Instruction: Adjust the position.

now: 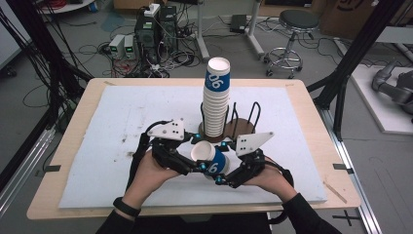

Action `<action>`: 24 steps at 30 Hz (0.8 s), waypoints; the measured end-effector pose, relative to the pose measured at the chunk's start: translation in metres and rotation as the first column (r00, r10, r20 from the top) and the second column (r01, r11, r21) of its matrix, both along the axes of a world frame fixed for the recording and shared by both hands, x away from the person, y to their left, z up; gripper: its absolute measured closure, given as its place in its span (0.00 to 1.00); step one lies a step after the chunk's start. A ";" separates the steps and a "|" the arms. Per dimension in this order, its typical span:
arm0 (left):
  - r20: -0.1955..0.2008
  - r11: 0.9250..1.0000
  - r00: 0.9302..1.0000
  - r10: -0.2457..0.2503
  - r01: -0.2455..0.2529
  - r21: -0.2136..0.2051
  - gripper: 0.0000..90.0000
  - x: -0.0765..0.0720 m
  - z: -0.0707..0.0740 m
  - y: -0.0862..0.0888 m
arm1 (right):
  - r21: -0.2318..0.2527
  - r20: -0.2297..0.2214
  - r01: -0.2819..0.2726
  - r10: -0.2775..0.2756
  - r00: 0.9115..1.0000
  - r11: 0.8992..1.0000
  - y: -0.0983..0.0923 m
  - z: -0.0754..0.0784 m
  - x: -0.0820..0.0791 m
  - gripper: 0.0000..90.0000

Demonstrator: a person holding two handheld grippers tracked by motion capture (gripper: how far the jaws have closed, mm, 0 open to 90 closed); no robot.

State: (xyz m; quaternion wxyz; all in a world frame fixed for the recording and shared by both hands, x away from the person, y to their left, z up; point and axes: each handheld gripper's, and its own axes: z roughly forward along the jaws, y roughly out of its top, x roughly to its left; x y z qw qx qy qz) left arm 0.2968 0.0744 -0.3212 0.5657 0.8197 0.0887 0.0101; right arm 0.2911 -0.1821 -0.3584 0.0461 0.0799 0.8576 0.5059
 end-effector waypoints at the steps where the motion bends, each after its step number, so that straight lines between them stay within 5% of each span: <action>1: -0.007 1.000 1.000 0.002 -0.002 -0.031 0.33 0.001 0.000 0.002 | 0.025 0.004 0.003 -0.003 1.000 1.000 -0.002 0.001 0.001 0.18; 8: 0.007 0.988 0.999 0.045 -0.044 -0.148 0.33 0.000 0.001 0.011 | 0.118 -0.040 0.034 -0.029 0.999 0.992 -0.014 0.003 0.005 0.18; 13: 0.005 0.981 0.999 0.051 -0.049 -0.188 0.33 0.000 0.001 0.014 | 0.163 -0.037 0.065 -0.059 0.998 0.984 -0.016 0.005 0.004 0.17; 24: -0.013 0.962 0.999 0.047 -0.049 -0.269 0.33 0.000 -0.002 0.014 | 0.171 -0.042 0.053 -0.046 0.998 0.984 -0.010 0.000 0.004 0.16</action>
